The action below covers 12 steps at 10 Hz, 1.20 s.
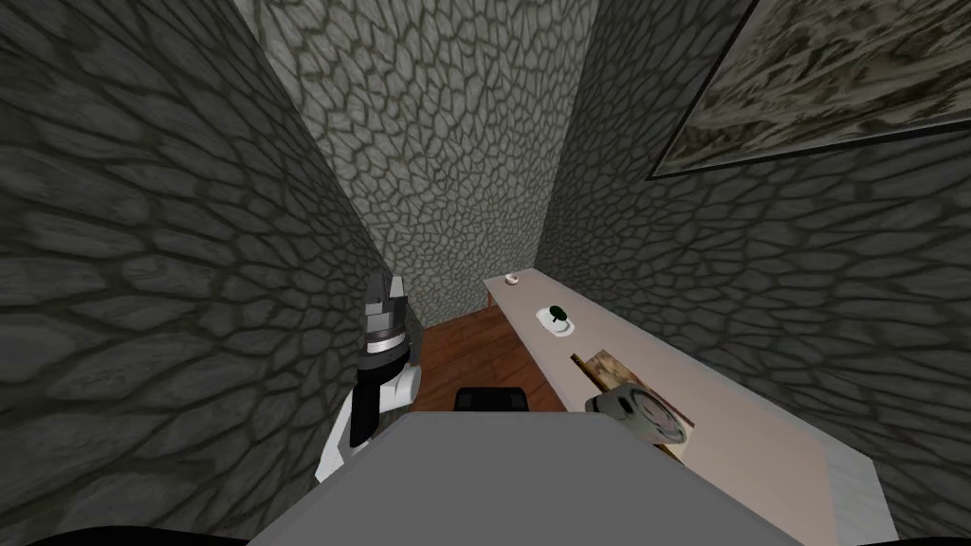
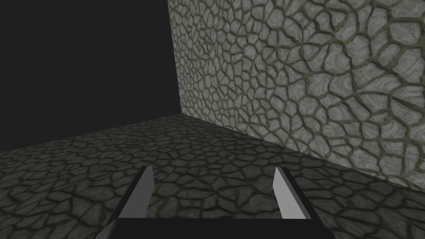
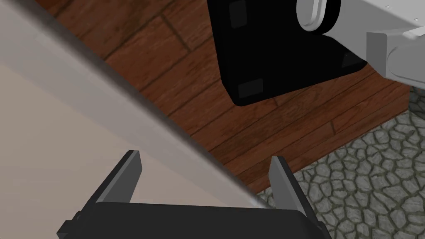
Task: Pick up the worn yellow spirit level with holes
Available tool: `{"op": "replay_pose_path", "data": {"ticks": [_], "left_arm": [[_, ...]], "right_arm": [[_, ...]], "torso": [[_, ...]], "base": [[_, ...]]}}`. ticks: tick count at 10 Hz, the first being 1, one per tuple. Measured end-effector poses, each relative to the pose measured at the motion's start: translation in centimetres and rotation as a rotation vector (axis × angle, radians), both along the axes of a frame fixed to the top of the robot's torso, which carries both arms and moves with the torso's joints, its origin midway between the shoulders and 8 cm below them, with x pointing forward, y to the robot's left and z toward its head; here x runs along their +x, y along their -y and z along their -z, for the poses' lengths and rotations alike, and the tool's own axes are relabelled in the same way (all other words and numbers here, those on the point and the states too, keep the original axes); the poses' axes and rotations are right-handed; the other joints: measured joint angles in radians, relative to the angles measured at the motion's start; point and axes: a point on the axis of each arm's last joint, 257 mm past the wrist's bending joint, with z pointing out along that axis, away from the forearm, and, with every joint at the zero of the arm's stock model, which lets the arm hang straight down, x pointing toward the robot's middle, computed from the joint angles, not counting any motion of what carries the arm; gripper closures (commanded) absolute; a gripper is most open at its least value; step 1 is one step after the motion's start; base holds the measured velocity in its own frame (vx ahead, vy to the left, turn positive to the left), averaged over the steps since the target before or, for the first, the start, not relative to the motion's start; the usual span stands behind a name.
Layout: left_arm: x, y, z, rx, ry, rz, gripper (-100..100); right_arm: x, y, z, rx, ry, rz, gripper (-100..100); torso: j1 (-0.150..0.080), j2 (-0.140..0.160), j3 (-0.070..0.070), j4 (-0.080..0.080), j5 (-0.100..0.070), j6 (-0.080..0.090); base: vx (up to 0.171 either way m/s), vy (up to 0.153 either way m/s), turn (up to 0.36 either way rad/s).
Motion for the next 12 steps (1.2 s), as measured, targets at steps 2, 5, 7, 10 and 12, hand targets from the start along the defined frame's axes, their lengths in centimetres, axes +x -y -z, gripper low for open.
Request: {"op": "replay_pose_path", "data": {"ticks": [2, 5, 7, 10, 12], "left_arm": [[0.0, 0.0, 0.0, 0.0, 0.0, 0.0, 0], [0.0, 0.0, 0.0, 0.0, 0.0, 0.0, 0], [0.0, 0.0, 0.0, 0.0, 0.0, 0.0, 0], [0.0, 0.0, 0.0, 0.0, 0.0, 0.0, 0], [0.0, 0.0, 0.0, 0.0, 0.0, 0.0, 0]], "right_arm": [[-2.0, 2.8, 0.0, -0.043, -0.06, -0.023, -100], [-5.9, 5.7, -1.0, -0.099, -0.155, -0.071, -100], [-7.2, 7.9, -1.7, -0.13, -0.196, -0.083, -100], [-9.1, 10.9, -2.5, -0.179, -0.275, -0.123, -100], [-9.6, 11.6, -3.0, -0.19, -0.294, -0.134, -100]], "torso": [[0.001, 0.001, 0.0, 0.0, 0.0, 0.0], [0.002, 0.002, 0.001, 0.0, 0.0, 0.001], [0.002, 0.002, 0.001, 0.0, 0.0, 0.001], [-0.001, 0.002, 0.001, 0.0, -0.001, 0.001], [0.001, 0.002, 0.001, 0.0, -0.001, 0.001]], "base": [[0.02, -0.03, 0.342], [0.01, -0.026, 0.271], [0.004, -0.027, 0.38], [-0.004, -0.067, 0.266], [-0.002, -0.046, 0.254]]}}
